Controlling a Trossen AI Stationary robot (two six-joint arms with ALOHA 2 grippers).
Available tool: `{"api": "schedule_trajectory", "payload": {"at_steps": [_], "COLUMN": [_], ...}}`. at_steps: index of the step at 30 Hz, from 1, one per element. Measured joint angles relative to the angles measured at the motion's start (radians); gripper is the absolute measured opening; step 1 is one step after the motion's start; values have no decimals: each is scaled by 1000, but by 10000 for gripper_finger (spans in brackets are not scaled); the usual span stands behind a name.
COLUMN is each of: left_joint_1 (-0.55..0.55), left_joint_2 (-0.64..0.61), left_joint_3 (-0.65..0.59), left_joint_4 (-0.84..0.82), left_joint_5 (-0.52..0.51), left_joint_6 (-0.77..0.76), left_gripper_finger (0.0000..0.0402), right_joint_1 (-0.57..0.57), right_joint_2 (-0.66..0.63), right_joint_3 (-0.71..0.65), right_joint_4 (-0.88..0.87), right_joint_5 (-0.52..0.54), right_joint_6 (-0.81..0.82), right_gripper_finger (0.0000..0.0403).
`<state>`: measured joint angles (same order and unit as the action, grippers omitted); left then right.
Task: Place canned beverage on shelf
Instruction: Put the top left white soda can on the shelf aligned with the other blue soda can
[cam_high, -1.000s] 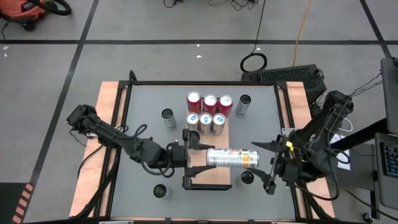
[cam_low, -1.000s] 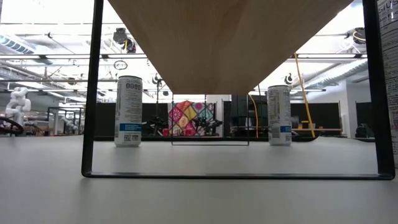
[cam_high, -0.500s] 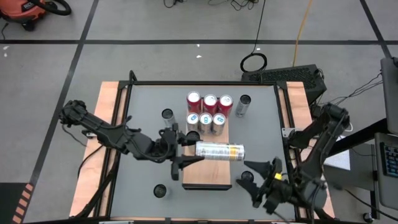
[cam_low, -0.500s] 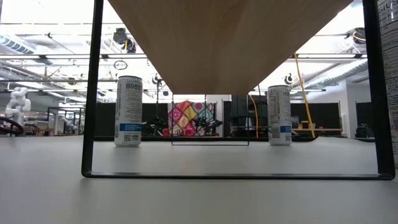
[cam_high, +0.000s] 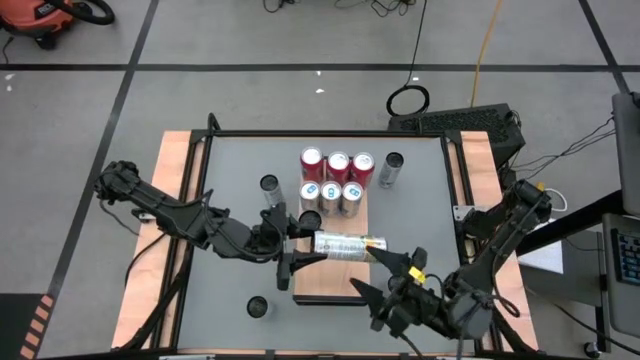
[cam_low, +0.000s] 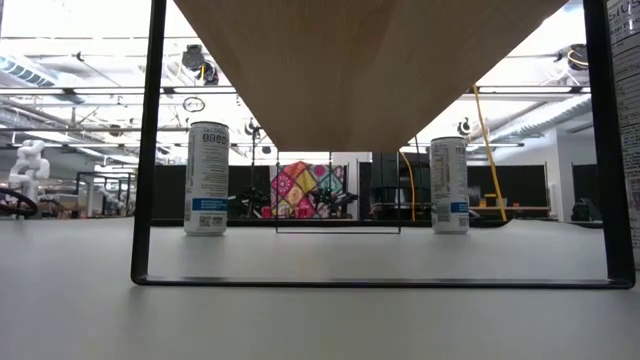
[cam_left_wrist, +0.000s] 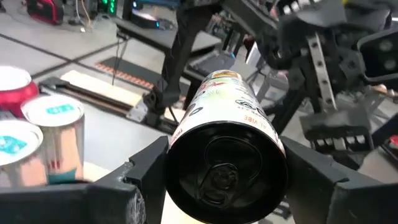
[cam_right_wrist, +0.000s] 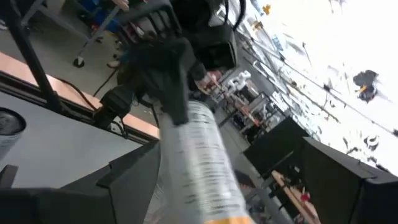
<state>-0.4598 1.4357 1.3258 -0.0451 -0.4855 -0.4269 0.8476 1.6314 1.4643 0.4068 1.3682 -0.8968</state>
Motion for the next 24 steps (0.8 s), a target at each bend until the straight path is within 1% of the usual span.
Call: {"api": "schedule_trajectory", "payload": {"at_steps": [4,7,9,12,17,21,24], "left_joint_1": [-1,0,1,0,0,0,0], "left_joint_2": [0,0,0,0,0,0,1], "left_joint_3": [0,0,0,0,0,0,0], "left_joint_4": [-51,-73,-82,-80,-81,-94,-104], "left_joint_5": [15,14,13,14,21,36,37], "left_joint_6": [-38,-48,-60,-63,-63,-55,-38], "left_gripper_finger": [243,246,247,248,250,250,250], "right_joint_1": [-27,-55,-72,-96,-130,-149,-158], "right_joint_2": [0,0,0,0,0,0,0], "right_joint_3": [0,0,0,-1,-1,-1,-1], "right_joint_4": [-103,-215,-280,-352,-438,-547,-644], "right_joint_5": [-23,-139,-183,-188,-190,-192,-220], "right_joint_6": [146,303,376,468,556,627,688], "right_gripper_finger": [320,320,318,314,314,313,313]}}
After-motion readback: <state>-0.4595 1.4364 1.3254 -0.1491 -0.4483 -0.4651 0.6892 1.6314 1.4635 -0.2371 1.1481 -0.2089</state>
